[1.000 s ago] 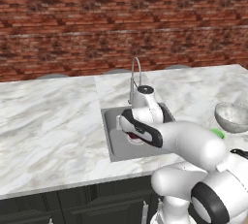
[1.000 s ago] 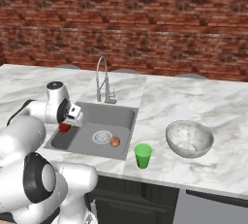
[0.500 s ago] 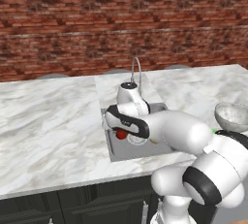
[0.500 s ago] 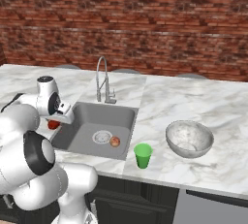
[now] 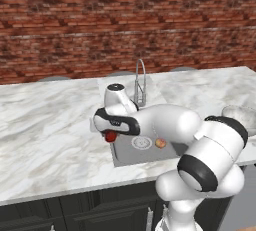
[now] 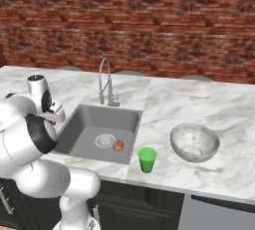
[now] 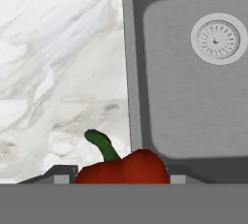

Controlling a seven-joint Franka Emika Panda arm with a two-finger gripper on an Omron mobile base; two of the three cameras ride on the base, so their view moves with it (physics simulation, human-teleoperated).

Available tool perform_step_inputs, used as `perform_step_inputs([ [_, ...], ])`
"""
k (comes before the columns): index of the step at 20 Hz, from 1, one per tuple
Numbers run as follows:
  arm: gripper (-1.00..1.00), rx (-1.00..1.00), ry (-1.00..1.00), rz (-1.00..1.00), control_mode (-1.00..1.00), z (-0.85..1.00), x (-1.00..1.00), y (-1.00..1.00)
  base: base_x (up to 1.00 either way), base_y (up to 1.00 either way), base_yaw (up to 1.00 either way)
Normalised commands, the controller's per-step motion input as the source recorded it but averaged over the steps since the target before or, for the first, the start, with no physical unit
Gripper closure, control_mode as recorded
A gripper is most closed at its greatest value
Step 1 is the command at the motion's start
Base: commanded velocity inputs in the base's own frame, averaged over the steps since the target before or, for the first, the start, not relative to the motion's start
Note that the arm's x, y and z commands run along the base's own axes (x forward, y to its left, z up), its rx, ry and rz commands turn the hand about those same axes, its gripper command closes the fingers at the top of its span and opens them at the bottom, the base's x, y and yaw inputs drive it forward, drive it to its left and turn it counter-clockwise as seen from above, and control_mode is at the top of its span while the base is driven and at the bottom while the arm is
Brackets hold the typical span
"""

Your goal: Remove the peach and bell pepper from the sink. Then move the bowl and cup from the counter to the sink for washing.

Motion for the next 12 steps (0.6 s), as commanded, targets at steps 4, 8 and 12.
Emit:
perform_step_inputs([
  [4, 1.00, 0.00, 0.00, 0.00, -1.00, 0.00, 0.23, 0.51, 0.00, 0.00, 0.00],
  [8, 1.00, 0.00, 0.00, 0.00, -1.00, 0.00, 0.27, 0.50, 0.00, 0.00, 0.00],
  [12, 1.00, 0.00, 0.09, 0.00, -1.00, -0.10, 0.23, 0.41, 0.00, 0.00, 0.00],
])
